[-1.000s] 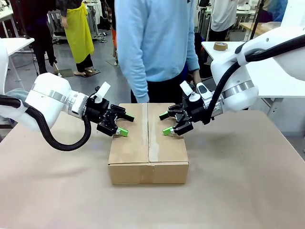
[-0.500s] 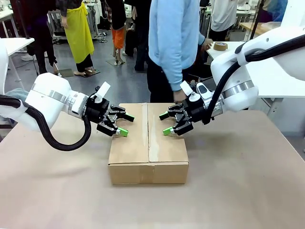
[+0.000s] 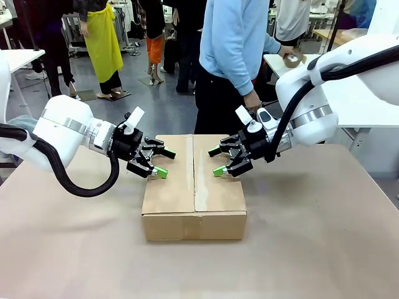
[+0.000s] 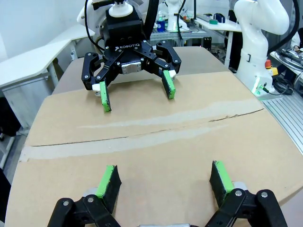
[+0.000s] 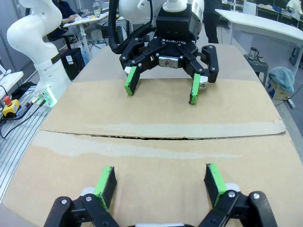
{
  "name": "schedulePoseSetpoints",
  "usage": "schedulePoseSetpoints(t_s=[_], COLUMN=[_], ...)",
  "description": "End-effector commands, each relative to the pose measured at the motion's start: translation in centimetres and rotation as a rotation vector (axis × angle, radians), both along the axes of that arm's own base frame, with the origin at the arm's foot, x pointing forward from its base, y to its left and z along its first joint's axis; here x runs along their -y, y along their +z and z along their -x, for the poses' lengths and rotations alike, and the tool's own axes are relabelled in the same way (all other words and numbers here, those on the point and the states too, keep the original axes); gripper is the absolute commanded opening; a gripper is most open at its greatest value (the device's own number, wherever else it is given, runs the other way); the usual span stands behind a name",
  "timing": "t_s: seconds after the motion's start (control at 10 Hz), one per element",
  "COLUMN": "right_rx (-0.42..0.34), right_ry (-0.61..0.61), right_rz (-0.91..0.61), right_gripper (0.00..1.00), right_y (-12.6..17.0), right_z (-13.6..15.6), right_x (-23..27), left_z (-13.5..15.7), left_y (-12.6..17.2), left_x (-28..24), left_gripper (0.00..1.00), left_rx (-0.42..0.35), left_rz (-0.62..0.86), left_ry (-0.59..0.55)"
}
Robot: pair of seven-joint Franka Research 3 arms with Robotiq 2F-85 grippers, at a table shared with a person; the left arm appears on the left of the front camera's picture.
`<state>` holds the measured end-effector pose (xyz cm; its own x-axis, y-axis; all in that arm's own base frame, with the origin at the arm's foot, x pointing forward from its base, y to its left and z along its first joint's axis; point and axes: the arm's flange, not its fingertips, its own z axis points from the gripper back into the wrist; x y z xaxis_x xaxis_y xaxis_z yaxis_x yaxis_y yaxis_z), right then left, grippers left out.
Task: Pack the gift set into the box.
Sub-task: Press and hold the closed box until the human finishes sealing it.
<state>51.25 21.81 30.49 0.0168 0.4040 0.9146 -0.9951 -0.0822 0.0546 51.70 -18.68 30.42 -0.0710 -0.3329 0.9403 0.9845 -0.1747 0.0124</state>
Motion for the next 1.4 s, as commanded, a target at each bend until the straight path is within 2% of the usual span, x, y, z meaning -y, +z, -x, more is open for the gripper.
schedulePoseSetpoints(t_s=[0.0, 1.3], right_rx=[0.002, 0.002], right_ry=[-0.012, -0.012], right_rz=[0.007, 0.007], right_gripper=[1.00, 1.00], right_y=[-0.51, -0.51], right_z=[0.30, 0.30], right_x=[0.10, 0.10], left_z=[0.17, 0.17], left_y=[-0.49, -0.49], left_x=[0.00, 0.00], left_gripper=[1.00, 1.00], left_rx=[0.000, 0.000], left_rz=[-0.007, -0.007], left_ry=[-0.001, -0.001])
